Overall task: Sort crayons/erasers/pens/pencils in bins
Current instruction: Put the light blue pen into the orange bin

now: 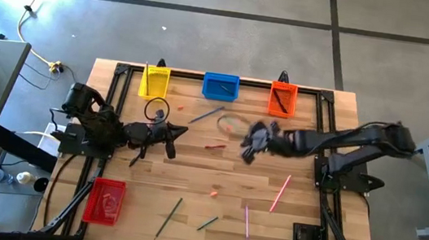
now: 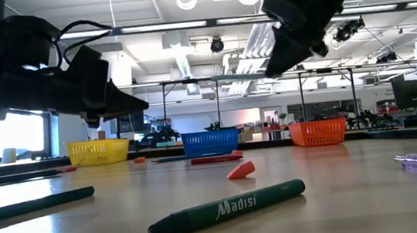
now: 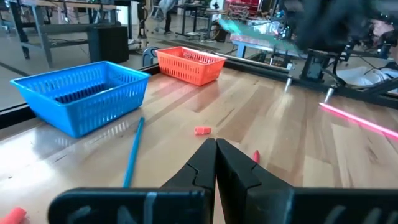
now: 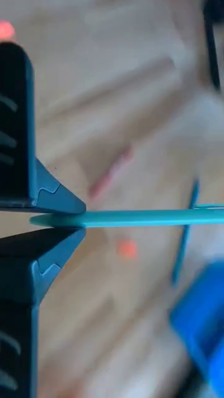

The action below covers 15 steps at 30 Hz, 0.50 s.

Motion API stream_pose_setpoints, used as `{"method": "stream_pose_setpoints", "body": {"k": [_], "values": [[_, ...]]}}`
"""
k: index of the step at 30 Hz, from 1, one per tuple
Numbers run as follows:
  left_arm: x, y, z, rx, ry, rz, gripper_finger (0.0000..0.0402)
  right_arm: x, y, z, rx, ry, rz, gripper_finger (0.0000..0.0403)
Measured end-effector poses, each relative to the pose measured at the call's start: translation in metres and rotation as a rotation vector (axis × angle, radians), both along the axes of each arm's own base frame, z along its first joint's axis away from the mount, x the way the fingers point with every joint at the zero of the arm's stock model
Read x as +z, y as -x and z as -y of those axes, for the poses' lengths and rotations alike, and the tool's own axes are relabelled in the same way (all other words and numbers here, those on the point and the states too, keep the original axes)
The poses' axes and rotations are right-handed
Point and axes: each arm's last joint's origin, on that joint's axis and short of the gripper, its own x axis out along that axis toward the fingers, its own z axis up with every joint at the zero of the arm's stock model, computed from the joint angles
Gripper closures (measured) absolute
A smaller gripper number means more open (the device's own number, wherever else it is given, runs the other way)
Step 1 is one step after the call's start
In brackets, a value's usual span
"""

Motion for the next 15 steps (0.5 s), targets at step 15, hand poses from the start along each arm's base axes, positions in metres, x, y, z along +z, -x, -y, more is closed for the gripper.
{"method": "stream_pose_setpoints", "body": {"k": [15], "values": [[0.0,0.0,0.0,-0.002,0.001,-0.003,0.0401,0.036,0.07,0.13,-0.449,-0.03,-0.416,0.0382]]}}
